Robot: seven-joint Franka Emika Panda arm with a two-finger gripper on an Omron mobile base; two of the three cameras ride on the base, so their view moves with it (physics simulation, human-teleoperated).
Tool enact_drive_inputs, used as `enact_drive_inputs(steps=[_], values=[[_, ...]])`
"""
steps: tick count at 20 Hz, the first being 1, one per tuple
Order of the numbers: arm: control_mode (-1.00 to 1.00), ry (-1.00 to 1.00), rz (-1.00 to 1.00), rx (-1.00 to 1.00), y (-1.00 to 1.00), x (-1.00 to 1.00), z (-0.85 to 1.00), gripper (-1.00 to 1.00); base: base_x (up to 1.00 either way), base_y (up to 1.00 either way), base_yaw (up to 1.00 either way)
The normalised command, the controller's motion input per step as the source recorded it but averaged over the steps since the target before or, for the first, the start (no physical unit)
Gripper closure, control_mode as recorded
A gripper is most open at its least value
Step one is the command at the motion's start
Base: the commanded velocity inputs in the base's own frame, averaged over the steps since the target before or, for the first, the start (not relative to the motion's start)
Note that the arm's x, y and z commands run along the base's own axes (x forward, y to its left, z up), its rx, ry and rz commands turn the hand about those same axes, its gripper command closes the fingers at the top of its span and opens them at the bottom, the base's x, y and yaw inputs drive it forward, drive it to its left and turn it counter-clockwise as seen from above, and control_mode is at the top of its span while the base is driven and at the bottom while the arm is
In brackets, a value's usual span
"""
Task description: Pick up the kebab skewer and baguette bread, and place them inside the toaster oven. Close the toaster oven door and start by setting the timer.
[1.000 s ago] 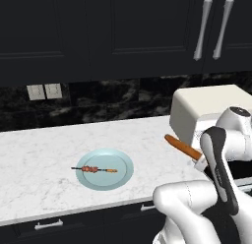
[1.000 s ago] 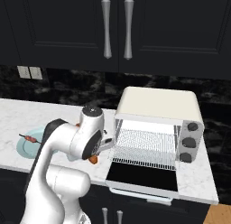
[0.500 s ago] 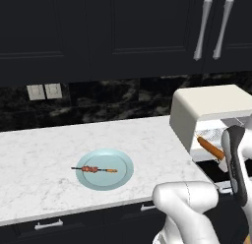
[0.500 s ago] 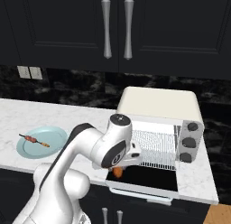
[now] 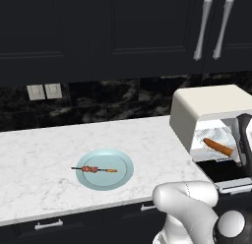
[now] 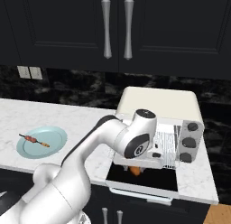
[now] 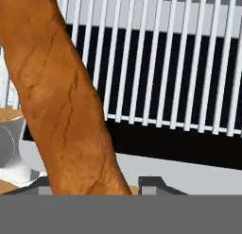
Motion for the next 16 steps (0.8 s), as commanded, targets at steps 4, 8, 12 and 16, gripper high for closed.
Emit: enact_drive_inputs(steps=[4, 8, 12, 16], values=[[-1.00, 0.03, -0.22, 0.01, -0.37, 0.07, -0.01, 1.00, 0.00, 0.00, 0.00], [-1.00, -0.01, -0.25, 0.02, -0.07, -0.35, -0.05, 1.00, 0.00, 0.00, 0.00], [-1.00, -0.04, -0.24, 0.01, 0.00, -0.13, -0.01, 1.00, 0.00, 0.00, 0.00], [-1.00, -0.04, -0.18, 0.00, 0.00, 0.10, 0.00, 1.00, 0.00, 0.00, 0.00]])
